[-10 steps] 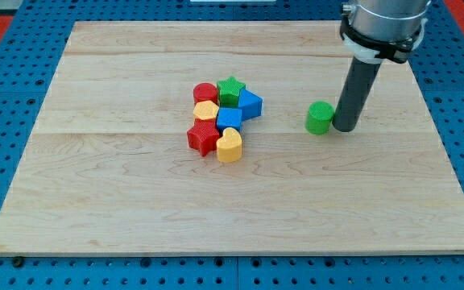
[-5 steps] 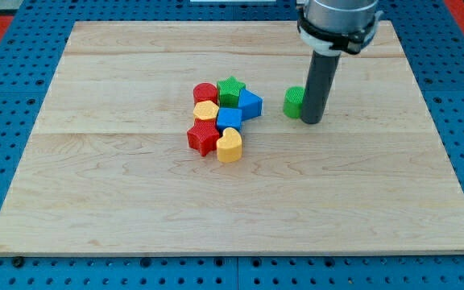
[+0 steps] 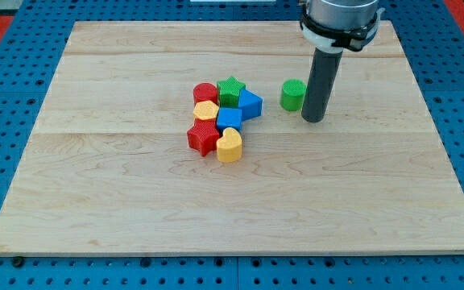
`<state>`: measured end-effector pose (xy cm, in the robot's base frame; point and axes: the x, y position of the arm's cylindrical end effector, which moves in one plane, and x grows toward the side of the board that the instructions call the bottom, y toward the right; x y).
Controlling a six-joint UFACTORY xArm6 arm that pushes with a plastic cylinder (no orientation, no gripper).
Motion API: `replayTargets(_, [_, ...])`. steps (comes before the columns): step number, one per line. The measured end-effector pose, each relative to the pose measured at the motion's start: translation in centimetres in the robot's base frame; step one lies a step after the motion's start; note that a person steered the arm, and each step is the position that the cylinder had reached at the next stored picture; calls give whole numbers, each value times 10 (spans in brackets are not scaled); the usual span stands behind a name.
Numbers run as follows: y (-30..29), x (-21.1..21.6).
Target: Move the green circle up towards top
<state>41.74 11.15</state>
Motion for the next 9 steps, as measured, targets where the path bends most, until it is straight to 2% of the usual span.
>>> replayTargets(3, [-48,-65])
replayTargets(5, [-52,-120])
replayTargets(9, [-60,-124])
